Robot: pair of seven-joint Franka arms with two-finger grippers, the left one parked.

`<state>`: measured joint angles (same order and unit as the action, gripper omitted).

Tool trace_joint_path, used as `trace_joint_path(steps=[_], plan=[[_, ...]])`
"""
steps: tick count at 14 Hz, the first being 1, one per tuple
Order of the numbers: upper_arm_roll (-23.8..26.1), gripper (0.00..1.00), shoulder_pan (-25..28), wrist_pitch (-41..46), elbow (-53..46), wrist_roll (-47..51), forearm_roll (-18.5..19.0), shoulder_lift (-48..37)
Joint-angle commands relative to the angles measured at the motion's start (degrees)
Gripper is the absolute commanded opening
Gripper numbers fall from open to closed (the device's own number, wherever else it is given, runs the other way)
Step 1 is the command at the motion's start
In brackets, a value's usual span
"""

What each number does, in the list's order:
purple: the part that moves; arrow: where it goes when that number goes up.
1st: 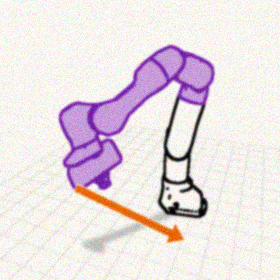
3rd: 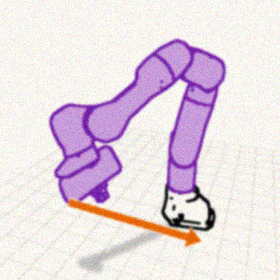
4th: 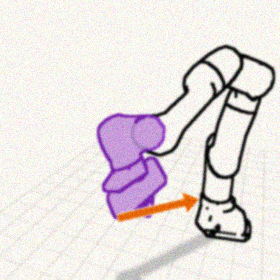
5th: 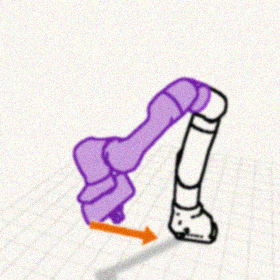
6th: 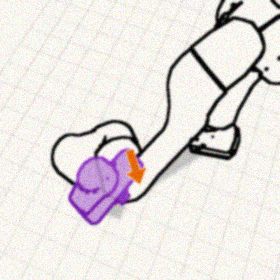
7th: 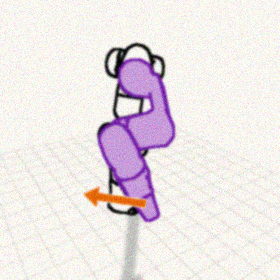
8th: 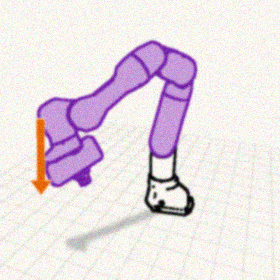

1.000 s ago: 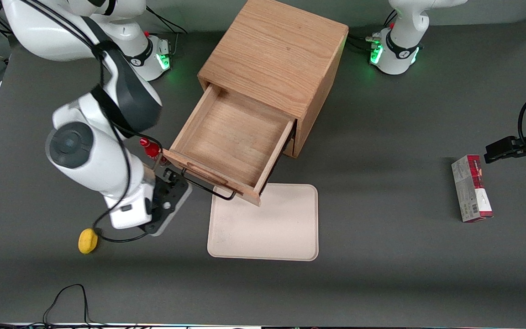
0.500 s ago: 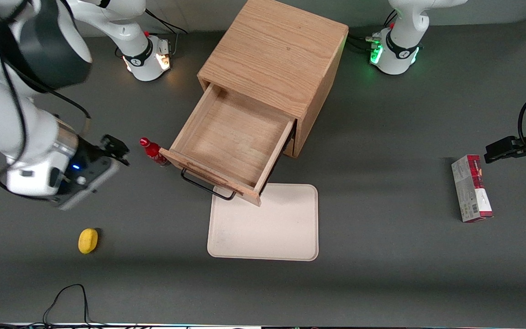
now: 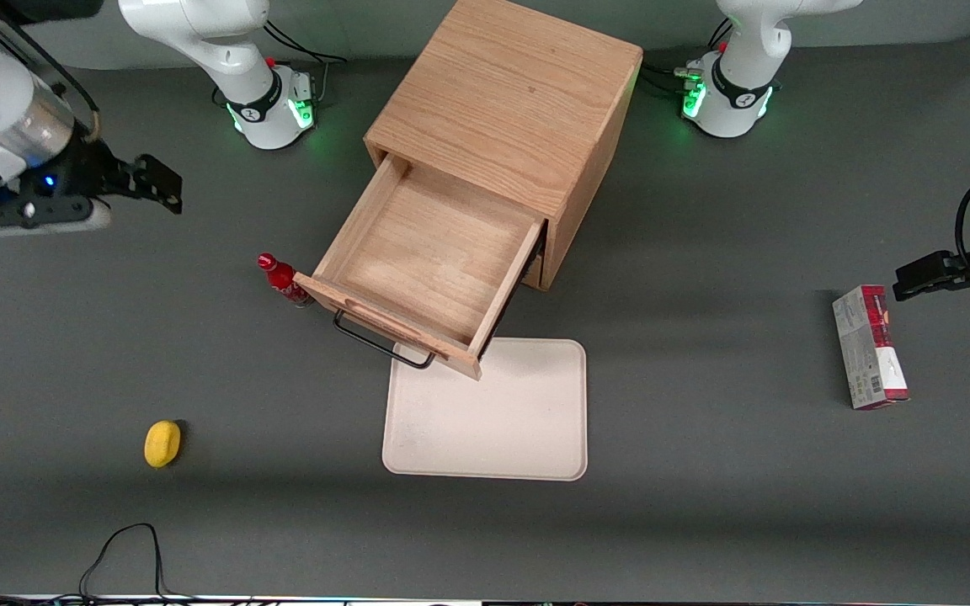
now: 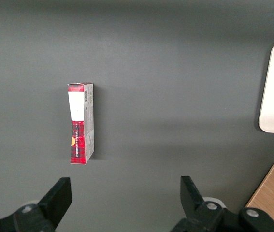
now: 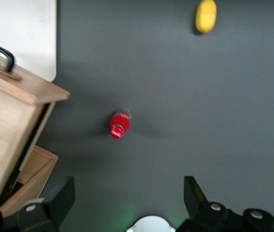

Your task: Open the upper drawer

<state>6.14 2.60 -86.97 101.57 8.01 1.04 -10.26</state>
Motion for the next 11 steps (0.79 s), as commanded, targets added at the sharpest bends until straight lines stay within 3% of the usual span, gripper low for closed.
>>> trace_joint_path(steps=[1,11], plan=[[-1.8,1.00,0.1,-2.8,4.6,1.8,-1.7,-3.3],[-2.5,1.00,0.3,-3.6,-0.4,1.5,-2.4,2.1]])
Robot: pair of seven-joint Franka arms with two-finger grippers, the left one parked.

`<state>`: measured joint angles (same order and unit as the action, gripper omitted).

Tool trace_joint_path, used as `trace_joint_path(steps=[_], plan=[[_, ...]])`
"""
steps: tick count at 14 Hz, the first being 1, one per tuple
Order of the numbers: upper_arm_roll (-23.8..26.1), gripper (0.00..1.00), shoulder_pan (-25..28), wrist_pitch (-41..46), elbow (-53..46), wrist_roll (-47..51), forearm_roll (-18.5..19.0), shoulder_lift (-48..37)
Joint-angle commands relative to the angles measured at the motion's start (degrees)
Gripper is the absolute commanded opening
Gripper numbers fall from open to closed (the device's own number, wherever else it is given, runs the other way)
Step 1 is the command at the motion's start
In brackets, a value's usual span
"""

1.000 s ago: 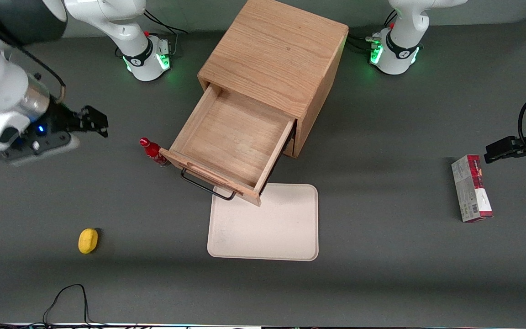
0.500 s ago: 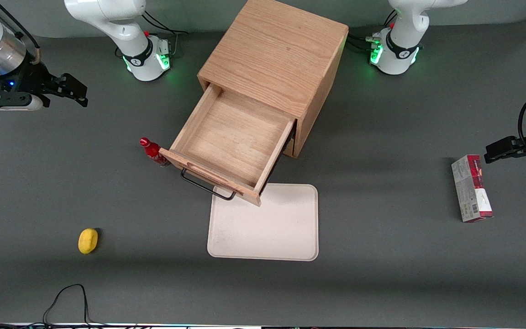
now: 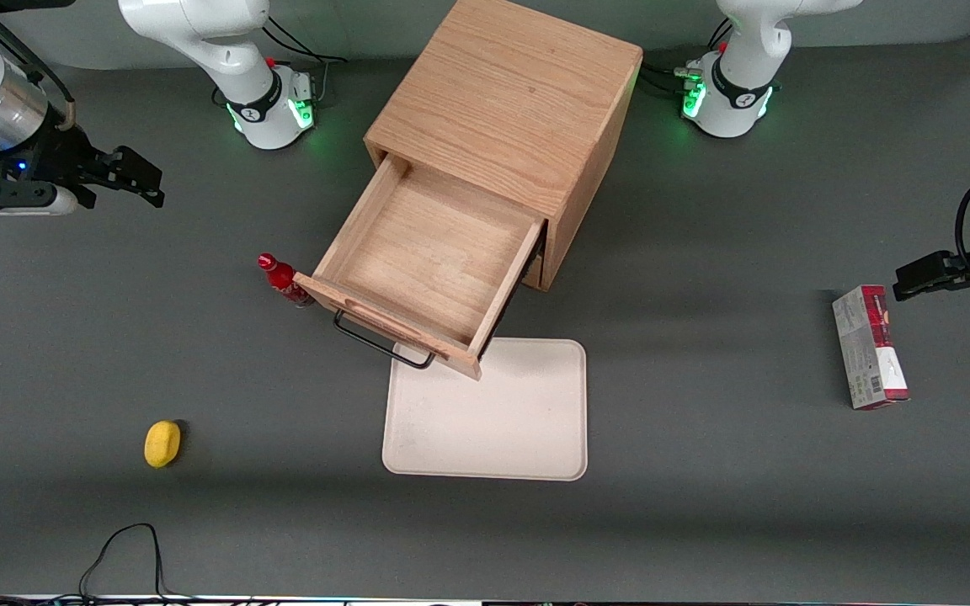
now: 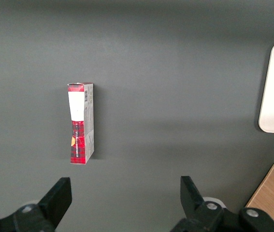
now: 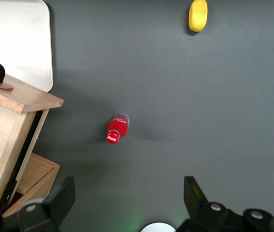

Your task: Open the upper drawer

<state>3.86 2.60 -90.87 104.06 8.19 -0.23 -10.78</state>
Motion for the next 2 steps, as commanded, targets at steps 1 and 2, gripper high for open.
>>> trace_joint_path(steps=[1,2], plan=[[-0.3,1.00,0.2,0.3,-3.0,1.4,-1.2,2.6],[-0.3,1.00,0.1,0.3,-3.1,1.4,-1.3,2.6]])
